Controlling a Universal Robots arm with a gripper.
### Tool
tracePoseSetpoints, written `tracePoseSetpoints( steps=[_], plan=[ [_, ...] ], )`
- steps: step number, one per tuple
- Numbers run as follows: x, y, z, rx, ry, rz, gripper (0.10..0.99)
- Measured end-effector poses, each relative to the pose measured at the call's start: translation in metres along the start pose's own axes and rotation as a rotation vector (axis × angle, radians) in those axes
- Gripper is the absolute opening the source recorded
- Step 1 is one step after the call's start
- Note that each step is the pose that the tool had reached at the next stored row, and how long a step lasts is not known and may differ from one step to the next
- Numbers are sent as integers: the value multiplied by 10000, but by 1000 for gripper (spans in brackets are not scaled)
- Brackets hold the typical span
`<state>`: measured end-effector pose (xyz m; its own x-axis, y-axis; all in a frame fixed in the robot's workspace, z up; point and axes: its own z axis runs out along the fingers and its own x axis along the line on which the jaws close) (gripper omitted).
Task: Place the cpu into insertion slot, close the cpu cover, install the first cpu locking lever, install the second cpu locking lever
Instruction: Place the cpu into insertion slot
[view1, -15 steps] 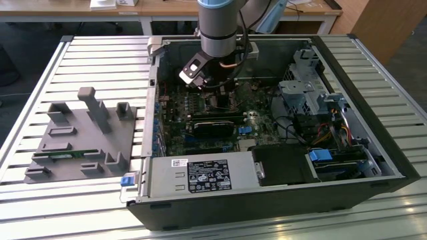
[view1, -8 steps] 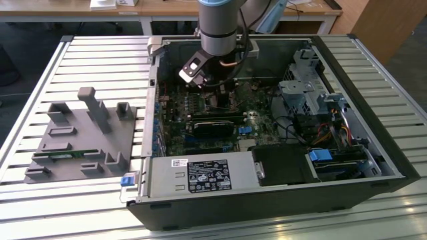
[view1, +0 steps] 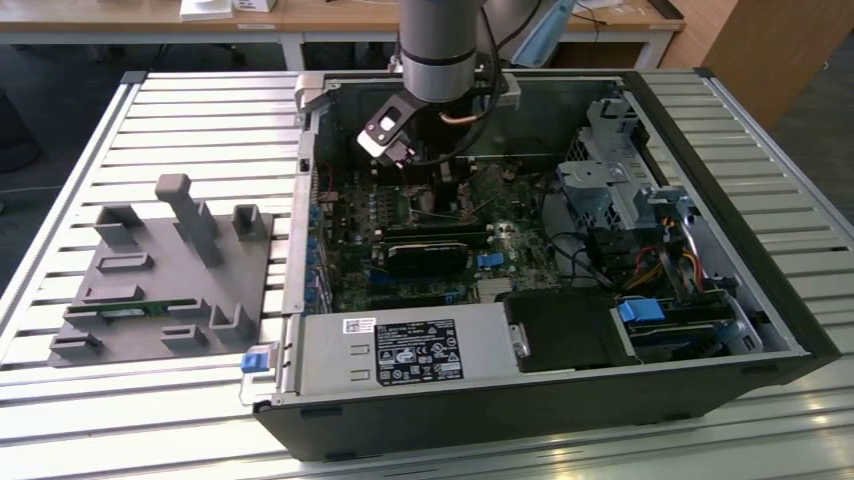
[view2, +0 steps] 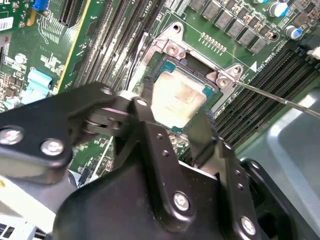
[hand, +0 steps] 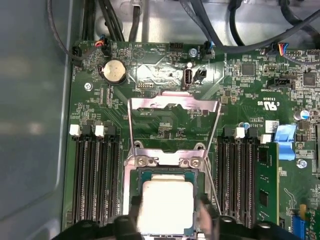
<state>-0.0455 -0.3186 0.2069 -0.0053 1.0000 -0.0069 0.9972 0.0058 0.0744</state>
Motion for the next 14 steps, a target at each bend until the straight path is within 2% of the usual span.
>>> tracePoseSetpoints(
  steps=[2,3,6,7,9,10,11,14],
  plan=[
    [-3,15,0,91,-3,0,475],
    [-5,23,0,141,-4,-1,475],
    [-10,42,0,268,-5,-2,302],
    [-11,44,-1,287,-5,-2,302],
    [-11,45,-4,303,-4,0,184],
    [-11,45,-5,308,-3,0,184],
    [-11,45,-6,309,-1,-1,122],
    [-11,46,-11,315,-2,-2,122]
  ],
)
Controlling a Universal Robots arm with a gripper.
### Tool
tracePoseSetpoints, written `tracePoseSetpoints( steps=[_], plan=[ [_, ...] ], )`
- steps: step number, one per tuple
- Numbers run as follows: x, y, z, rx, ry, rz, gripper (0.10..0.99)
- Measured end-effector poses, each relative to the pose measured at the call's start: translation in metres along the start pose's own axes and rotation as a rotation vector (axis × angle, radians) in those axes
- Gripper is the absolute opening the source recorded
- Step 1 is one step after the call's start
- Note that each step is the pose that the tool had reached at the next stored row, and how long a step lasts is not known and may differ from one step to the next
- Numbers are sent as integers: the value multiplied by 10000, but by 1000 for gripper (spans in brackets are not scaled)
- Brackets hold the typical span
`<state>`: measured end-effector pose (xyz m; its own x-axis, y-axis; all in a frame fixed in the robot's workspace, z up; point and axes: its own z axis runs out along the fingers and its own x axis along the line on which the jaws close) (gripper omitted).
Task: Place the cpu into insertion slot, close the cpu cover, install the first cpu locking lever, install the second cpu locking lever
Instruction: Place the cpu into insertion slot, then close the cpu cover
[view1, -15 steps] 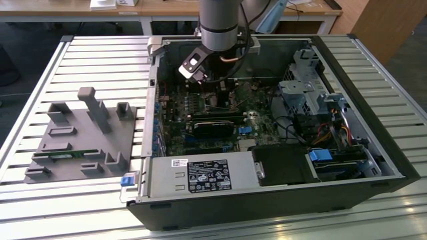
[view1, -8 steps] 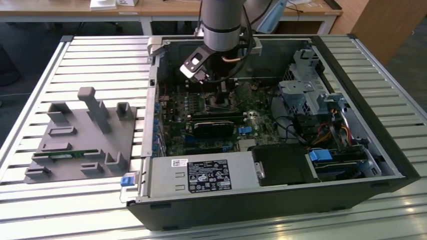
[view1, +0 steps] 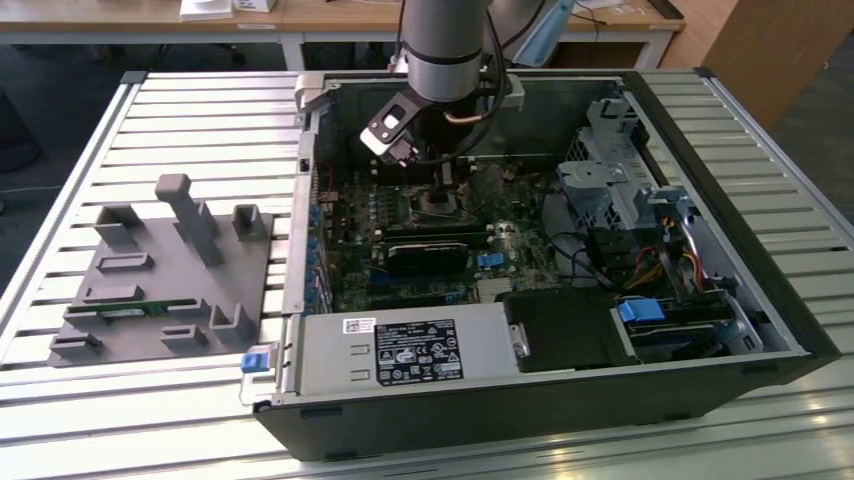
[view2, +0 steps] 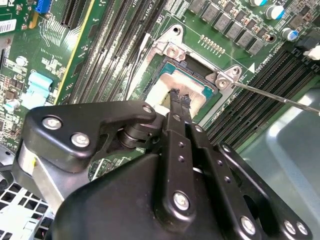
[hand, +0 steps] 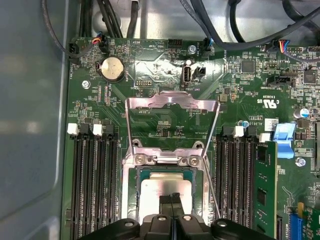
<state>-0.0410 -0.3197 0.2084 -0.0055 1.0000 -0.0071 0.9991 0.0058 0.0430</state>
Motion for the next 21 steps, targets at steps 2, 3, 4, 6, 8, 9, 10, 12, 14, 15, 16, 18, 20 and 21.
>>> tracePoseSetpoints(
  steps=[2,3,4,6,8,9,10,12,14,15,16,18,20,21],
  plan=[
    [0,0,-5,2,-2,0,122],
    [0,0,-7,2,-1,0,122],
    [0,0,-10,2,0,0,122],
    [0,1,-17,3,-1,0,122],
    [0,1,-24,3,-1,0,122],
    [0,1,-28,3,-1,0,122],
    [0,1,-33,4,-1,0,122],
    [0,2,-43,3,0,0,122],
    [0,2,-52,4,-1,0,122],
    [0,3,-54,2,1,0,122],
    [-1,2,-58,3,0,0,122],
    [-1,3,-66,4,-1,0,122],
    [0,3,-71,3,0,0,122],
    [0,3,-74,3,0,0,122]
  ],
)
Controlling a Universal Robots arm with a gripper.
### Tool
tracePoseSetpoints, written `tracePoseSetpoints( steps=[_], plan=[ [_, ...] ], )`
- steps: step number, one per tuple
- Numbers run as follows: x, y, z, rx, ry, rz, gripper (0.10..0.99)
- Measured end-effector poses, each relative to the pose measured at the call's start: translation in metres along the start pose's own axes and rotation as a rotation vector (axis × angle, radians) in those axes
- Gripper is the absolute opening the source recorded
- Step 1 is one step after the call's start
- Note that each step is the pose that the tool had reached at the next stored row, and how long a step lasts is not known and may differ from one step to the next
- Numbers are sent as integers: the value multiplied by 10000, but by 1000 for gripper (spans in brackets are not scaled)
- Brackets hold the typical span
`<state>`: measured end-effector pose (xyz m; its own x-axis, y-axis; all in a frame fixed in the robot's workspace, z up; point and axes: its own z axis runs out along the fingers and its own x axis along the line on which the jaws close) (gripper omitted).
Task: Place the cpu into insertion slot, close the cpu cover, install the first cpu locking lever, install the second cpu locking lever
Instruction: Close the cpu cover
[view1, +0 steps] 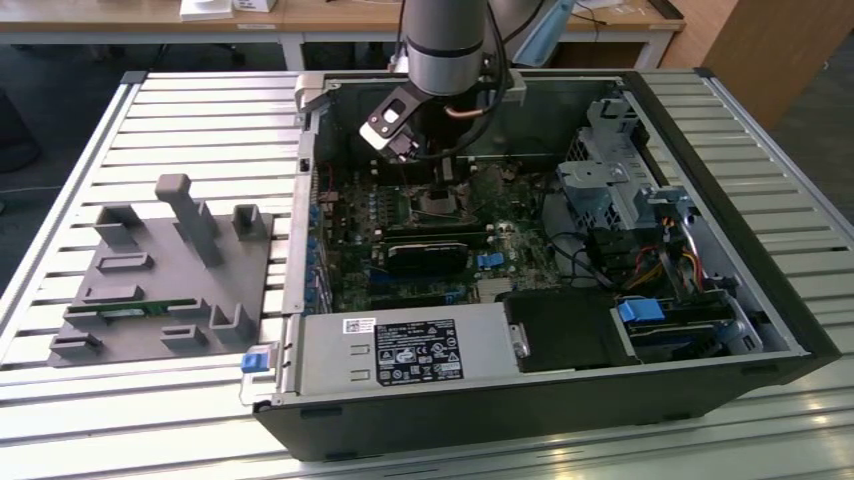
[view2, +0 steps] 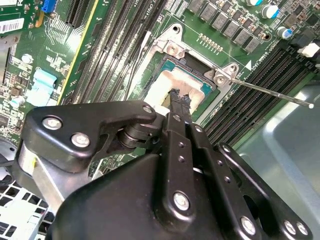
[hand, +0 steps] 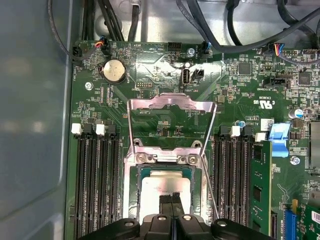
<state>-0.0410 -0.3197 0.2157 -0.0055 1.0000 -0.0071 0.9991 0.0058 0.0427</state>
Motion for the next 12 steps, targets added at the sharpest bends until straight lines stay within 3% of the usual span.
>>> tracePoseSetpoints(
  steps=[12],
  plan=[
    [-1,4,-85,0,0,0,122]
  ],
)
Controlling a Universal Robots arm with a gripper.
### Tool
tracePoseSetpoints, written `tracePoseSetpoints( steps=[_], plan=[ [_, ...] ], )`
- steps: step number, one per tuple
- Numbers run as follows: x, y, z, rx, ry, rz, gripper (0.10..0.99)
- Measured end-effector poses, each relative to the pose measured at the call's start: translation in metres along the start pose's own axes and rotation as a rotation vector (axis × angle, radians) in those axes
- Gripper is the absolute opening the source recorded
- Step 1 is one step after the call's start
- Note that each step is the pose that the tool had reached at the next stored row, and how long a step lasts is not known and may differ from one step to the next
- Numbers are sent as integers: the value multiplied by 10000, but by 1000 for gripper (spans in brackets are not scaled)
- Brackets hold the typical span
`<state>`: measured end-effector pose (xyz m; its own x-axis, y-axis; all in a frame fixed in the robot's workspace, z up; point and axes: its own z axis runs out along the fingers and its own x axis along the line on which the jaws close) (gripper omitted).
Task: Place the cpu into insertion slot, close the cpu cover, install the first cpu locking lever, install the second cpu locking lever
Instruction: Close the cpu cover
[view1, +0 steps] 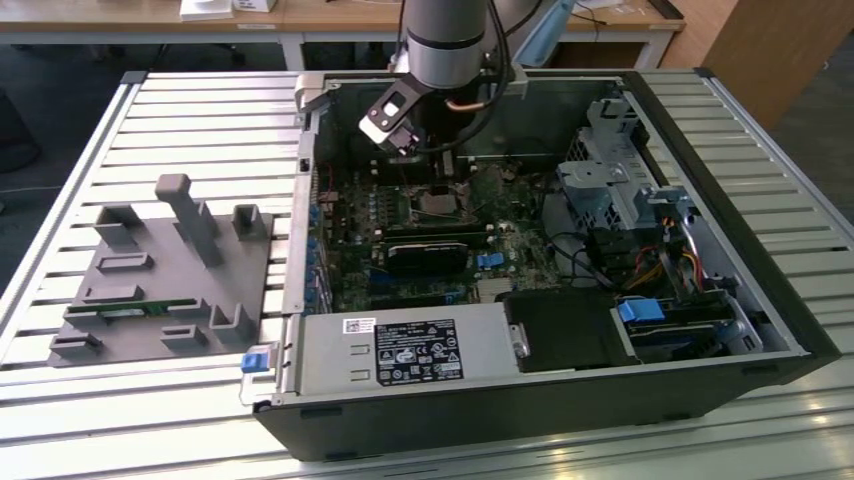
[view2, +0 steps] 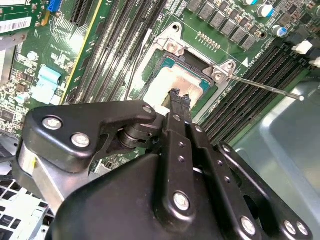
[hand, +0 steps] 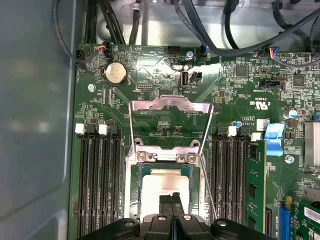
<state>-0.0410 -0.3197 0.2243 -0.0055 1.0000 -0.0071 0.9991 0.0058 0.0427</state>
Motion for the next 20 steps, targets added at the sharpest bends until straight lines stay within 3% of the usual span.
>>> tracePoseSetpoints(
  steps=[16,20],
  plan=[
    [-40,27,-3,1,-1,0,122],
    [-40,30,-57,0,-1,0,122]
  ],
)
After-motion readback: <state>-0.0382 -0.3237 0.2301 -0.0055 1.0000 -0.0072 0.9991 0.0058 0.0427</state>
